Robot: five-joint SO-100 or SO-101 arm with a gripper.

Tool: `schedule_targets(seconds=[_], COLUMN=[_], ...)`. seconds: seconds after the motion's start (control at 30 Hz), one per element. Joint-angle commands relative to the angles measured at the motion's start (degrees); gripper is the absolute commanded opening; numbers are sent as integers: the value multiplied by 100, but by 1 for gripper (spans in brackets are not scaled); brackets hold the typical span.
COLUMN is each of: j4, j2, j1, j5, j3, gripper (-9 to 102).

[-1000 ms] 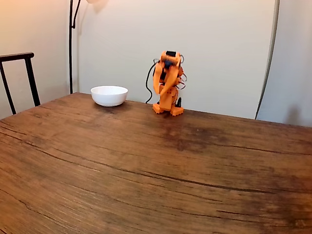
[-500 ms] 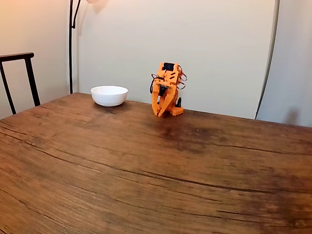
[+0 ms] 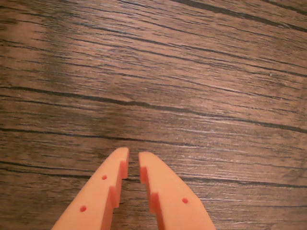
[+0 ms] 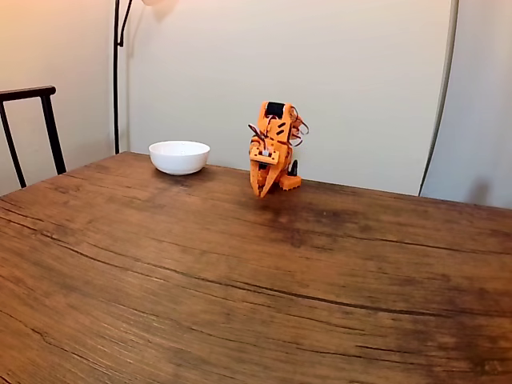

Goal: Grasp the cube and drop it in the bowl

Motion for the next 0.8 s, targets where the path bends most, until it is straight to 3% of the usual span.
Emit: schedule_targets(seconds=[0.0, 0.77], j4=[352, 343], j2=[-123, -105], j1=[193, 536], j5=[-18, 35], j3=[-18, -18], gripper=[1, 1])
